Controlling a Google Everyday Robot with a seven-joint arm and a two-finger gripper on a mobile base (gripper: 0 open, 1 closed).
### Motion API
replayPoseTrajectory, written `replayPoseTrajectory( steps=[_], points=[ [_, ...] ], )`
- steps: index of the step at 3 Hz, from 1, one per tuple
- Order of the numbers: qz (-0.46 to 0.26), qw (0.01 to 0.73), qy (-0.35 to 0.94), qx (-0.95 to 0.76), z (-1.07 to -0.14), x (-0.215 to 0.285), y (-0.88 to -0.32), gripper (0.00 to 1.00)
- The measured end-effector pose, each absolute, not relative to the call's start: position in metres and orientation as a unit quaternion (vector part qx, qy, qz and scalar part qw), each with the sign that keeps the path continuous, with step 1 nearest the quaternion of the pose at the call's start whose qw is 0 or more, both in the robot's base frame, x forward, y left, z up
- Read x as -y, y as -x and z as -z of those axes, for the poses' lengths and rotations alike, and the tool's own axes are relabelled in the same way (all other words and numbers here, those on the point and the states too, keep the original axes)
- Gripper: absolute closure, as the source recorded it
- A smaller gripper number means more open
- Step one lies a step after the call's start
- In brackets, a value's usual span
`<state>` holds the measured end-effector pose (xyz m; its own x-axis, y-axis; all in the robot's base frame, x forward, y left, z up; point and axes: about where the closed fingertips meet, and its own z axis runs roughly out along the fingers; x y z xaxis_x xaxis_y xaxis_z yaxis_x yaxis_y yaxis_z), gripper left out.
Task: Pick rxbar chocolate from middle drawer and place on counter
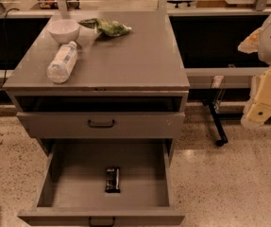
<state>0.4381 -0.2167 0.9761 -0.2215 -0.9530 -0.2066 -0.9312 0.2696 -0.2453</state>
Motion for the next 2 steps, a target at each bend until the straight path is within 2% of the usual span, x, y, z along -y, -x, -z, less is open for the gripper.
replayPoseTrajectory(
  steps=[1, 2],
  points=[
    [0.034, 0.159, 0.603, -0.781, -0.976, 0.217, -0.438, 0.0],
    [0.009, 0.178, 0.622, -0.763, -0.957, 0.193, -0.45, 0.0]
  ],
)
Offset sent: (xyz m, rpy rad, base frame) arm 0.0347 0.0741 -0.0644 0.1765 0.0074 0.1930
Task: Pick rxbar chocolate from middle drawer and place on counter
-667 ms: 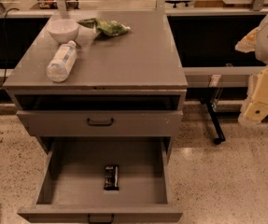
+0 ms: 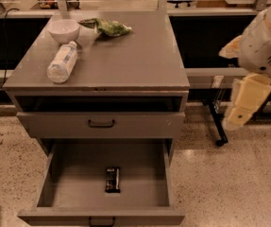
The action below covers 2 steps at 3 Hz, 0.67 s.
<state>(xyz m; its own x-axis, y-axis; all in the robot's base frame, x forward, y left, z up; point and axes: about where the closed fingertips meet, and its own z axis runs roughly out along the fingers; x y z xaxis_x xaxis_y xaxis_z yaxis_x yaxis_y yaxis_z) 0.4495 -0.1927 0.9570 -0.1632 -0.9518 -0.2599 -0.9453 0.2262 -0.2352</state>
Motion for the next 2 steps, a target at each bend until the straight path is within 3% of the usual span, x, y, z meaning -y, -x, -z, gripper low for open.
replayPoseTrajectory(
  steps=[2],
  points=[
    [-0.114, 0.265, 0.686, -0.668, -0.863, 0.085, -0.421, 0.0]
  ],
)
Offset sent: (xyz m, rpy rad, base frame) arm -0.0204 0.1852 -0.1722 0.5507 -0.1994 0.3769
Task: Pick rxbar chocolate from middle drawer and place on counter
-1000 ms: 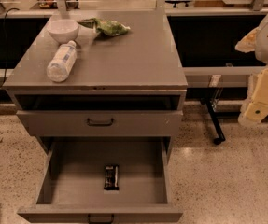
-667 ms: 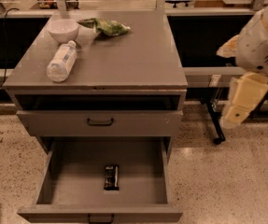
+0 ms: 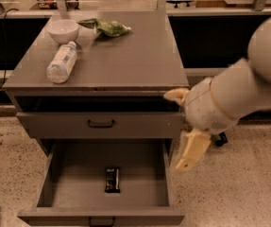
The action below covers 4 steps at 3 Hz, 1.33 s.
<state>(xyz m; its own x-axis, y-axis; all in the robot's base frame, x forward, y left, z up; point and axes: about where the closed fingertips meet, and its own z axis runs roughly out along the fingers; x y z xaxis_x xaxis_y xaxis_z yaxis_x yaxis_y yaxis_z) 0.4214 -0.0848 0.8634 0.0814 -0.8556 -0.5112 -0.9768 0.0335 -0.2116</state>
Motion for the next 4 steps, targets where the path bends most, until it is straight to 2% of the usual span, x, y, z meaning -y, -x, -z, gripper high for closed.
replayPoseTrajectory(
  steps=[1, 2, 3, 4],
  points=[
    [-0.129, 0.294, 0.695, -0.643, -0.844, 0.061, -0.414, 0.0],
    [-0.137, 0.282, 0.684, -0.658, -0.827, 0.062, -0.435, 0.0],
    [-0.19, 0.284, 0.657, -0.672, -0.77, 0.048, -0.452, 0.0],
    [-0.223, 0.326, 0.626, -0.672, -0.715, 0.026, -0.472, 0.0]
  ],
)
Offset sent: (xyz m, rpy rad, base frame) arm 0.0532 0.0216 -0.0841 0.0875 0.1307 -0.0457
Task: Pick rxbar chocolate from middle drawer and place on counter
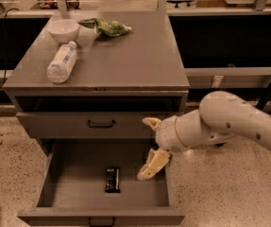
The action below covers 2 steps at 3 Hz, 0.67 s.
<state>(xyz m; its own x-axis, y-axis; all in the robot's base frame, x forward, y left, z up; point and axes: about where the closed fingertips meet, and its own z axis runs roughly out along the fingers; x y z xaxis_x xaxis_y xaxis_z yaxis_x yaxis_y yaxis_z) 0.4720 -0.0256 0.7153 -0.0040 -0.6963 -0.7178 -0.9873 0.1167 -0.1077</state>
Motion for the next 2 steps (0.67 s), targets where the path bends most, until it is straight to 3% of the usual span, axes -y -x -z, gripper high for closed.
replayPoseTrajectory(
  steps=[2],
  points=[
    [-0.238, 0.412, 0.591, -0.651, -0.644, -0.012, -0.511, 0.0]
  ],
)
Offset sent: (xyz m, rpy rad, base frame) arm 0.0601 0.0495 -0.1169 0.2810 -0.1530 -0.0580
